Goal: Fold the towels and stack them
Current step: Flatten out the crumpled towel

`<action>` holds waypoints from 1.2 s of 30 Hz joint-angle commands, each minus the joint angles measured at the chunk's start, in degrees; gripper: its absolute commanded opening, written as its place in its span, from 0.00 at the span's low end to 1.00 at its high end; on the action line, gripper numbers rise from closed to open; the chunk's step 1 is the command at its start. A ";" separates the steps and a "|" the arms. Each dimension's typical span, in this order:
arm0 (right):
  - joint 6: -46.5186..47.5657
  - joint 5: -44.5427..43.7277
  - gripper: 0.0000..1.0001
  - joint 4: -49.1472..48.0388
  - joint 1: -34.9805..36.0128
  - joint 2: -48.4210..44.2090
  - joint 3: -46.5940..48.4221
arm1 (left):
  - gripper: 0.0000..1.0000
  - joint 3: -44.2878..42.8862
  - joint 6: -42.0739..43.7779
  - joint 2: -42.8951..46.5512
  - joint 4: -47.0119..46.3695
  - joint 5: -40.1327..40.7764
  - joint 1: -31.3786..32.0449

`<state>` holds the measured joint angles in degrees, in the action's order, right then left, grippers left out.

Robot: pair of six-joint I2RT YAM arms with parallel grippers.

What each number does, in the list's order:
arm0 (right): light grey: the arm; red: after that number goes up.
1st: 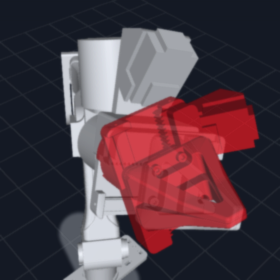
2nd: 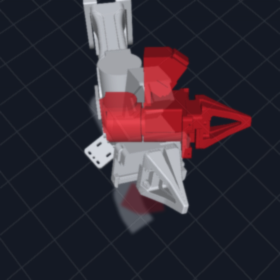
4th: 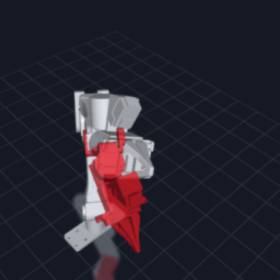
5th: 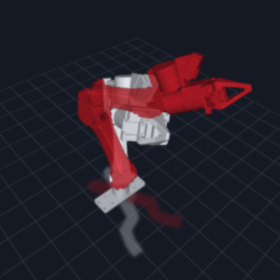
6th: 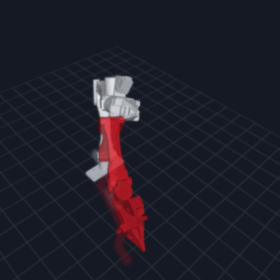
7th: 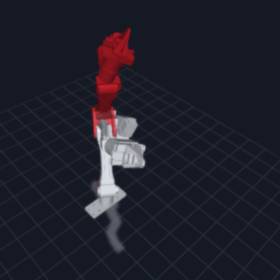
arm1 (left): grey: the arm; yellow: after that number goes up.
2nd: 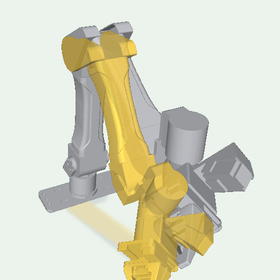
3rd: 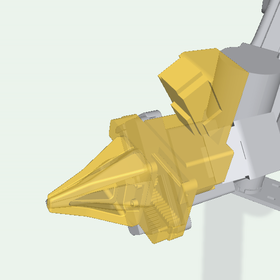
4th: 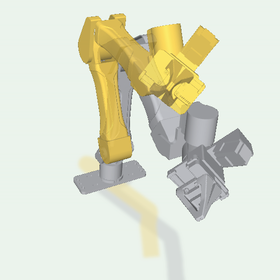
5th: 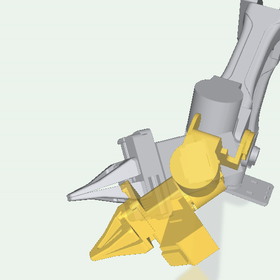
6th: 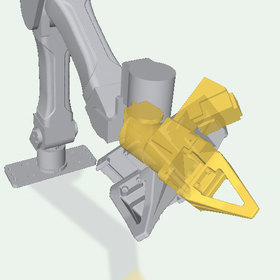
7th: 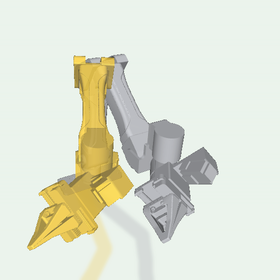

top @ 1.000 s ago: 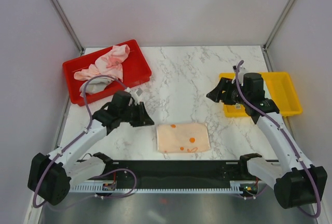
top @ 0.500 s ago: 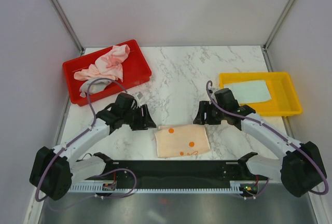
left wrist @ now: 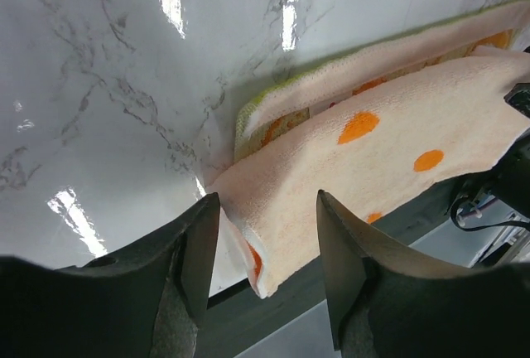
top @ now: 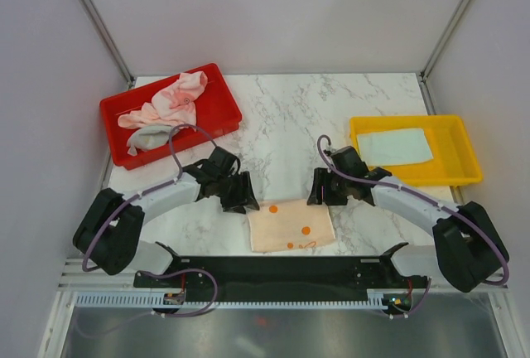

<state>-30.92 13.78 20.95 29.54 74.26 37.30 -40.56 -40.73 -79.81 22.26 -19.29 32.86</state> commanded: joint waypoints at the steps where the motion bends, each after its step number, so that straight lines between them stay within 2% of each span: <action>1: -2.04 -1.74 0.60 -2.84 0.69 0.10 0.93 | 0.57 -1.81 -3.83 -1.84 -1.43 1.36 1.68; 2: -1.96 -2.00 0.49 -3.11 0.69 0.27 1.11 | 0.55 -1.89 -3.92 -2.54 -1.78 1.53 1.94; 4: -1.69 -3.14 0.34 -3.28 0.61 0.71 2.95 | 0.39 -2.94 -3.74 -3.33 -2.40 1.80 1.94; 5: -0.91 -3.58 0.20 -3.28 0.69 1.49 4.09 | 0.30 -3.91 -3.31 -3.68 -2.31 2.06 1.94; 6: -0.20 -3.85 0.12 -3.37 0.69 1.94 7.23 | 0.15 -6.79 -2.43 -4.64 -1.79 2.93 1.86; 7: 0.93 -4.98 0.00 -3.20 0.69 3.16 9.35 | 0.10 -8.91 -1.55 -5.09 -0.74 3.03 1.33; 8: 3.21 -5.77 0.00 -2.93 0.78 3.96 11.72 | 0.05 -11.71 -0.59 -5.87 0.84 4.51 1.07; 9: 5.15 -6.30 0.00 -2.41 0.78 4.75 17.40 | 0.02 -18.61 1.68 -7.27 5.12 5.39 0.72; 11: 7.88 -9.71 0.00 1.26 0.69 6.33 24.02 | 0.02 -25.85 4.16 -8.08 9.18 7.94 0.10; 12: 10.59 -10.96 0.00 2.77 0.69 6.51 30.23 | 0.02 -31.89 6.17 -8.08 11.12 10.91 0.10; 16: 14.21 -13.43 0.00 6.38 0.69 2.83 35.30 | 0.02 -36.88 7.68 -3.79 15.18 14.01 0.10; 20: 13.69 -9.84 0.00 5.34 0.69 -6.48 25.22 | 0.02 -28.81 5.67 4.64 13.96 11.82 0.88; 24: 9.92 -3.33 0.00 0.77 0.96 -12.99 5.74 | 0.02 -12.24 1.90 10.01 9.49 9.01 3.69; 29: 3.25 3.62 0.02 -3.02 1.84 -22.74 -10.63 | 0.02 1.43 -3.82 16.17 7.62 9.62 8.53; 30: 1.93 3.45 0.08 -3.11 2.79 -24.15 -11.80 | 0.04 4.40 -4.44 18.18 7.53 9.45 8.62; 31: 0.61 2.92 0.25 -3.11 3.33 -26.34 -12.25 | 0.11 5.56 -4.71 19.07 7.53 9.18 8.80; 32: -2.10 2.57 0.33 -2.67 3.42 -26.71 -11.90 | 0.32 6.36 -5.23 20.04 7.62 9.01 8.80; 34: -3.62 0.82 0.47 -0.23 3.42 -26.63 -10.06 | 0.51 6.55 -5.76 22.67 8.50 9.53 8.80; 35: -3.97 -0.41 0.49 0.49 3.42 -26.27 -7.70 | 0.60 4.98 -5.76 23.12 9.02 10.84 8.71; 36: -3.98 -1.55 0.51 1.19 3.42 -25.84 -6.20 | 0.63 3.65 -5.50 23.30 9.46 11.81 8.71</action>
<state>-31.22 14.98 23.22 33.01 48.53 25.50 -33.36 -43.97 -58.78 32.69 -10.22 41.74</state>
